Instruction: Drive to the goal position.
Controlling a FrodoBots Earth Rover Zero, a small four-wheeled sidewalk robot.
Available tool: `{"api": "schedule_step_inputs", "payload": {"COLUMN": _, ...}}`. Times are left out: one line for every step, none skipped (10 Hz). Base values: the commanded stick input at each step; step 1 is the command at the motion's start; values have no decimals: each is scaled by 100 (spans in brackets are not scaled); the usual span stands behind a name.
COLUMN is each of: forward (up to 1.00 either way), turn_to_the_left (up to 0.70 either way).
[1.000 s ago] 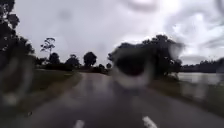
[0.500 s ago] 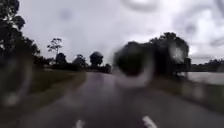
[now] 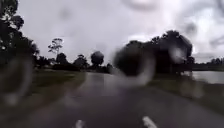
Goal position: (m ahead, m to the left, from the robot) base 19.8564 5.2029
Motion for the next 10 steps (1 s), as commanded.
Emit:
{"api": "schedule_step_inputs", "payload": {"forward": 85, "turn_to_the_left": 0}}
{"api": "schedule_step_inputs", "payload": {"forward": 85, "turn_to_the_left": 0}}
{"api": "schedule_step_inputs", "payload": {"forward": 85, "turn_to_the_left": 0}}
{"api": "schedule_step_inputs", "payload": {"forward": 85, "turn_to_the_left": 0}}
{"api": "schedule_step_inputs", "payload": {"forward": 85, "turn_to_the_left": 0}}
{"api": "schedule_step_inputs", "payload": {"forward": 85, "turn_to_the_left": 0}}
{"api": "schedule_step_inputs", "payload": {"forward": 85, "turn_to_the_left": 0}}
{"api": "schedule_step_inputs", "payload": {"forward": 85, "turn_to_the_left": 0}}
{"api": "schedule_step_inputs", "payload": {"forward": 85, "turn_to_the_left": 0}}
{"api": "schedule_step_inputs", "payload": {"forward": 85, "turn_to_the_left": 0}}
